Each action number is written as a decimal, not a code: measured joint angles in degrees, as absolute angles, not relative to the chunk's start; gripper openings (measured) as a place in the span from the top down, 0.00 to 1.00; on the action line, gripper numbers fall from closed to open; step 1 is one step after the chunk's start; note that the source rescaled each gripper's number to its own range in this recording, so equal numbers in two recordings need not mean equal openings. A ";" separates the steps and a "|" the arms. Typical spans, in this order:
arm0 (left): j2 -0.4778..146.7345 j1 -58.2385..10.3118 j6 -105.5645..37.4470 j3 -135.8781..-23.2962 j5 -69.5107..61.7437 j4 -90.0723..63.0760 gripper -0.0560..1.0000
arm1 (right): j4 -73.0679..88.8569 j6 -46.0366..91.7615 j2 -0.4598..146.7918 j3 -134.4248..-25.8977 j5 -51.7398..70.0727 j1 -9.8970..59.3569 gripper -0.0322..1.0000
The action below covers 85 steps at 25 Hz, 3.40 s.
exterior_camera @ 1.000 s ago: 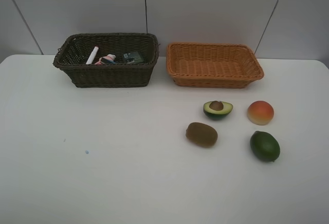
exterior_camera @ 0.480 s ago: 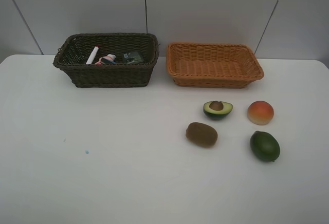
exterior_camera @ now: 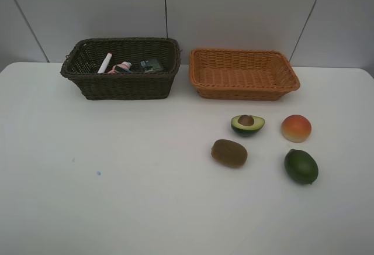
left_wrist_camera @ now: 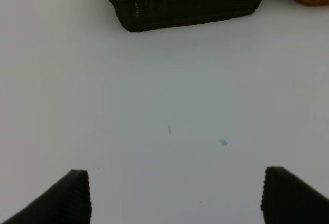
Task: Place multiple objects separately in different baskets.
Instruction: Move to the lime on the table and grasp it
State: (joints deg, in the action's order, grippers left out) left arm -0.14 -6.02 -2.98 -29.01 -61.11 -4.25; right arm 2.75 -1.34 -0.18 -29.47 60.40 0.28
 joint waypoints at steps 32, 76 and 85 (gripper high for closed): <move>-0.14 -6.02 -3.09 -29.01 -60.96 -4.25 0.19 | 8.82 1.93 64.45 -39.94 56.52 0.28 0.00; -0.14 -6.02 -3.12 -29.01 -60.96 -4.29 0.19 | -1.40 -1.92 100.05 -40.69 34.47 14.18 0.00; -0.14 -6.02 -3.12 -29.01 -60.96 -4.29 0.19 | -1.84 -1.92 102.57 -41.19 34.32 14.18 0.82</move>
State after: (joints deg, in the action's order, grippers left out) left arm -0.14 -6.02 -3.12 -29.01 -60.96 -4.29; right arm -1.84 -1.92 102.57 -41.19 34.32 14.18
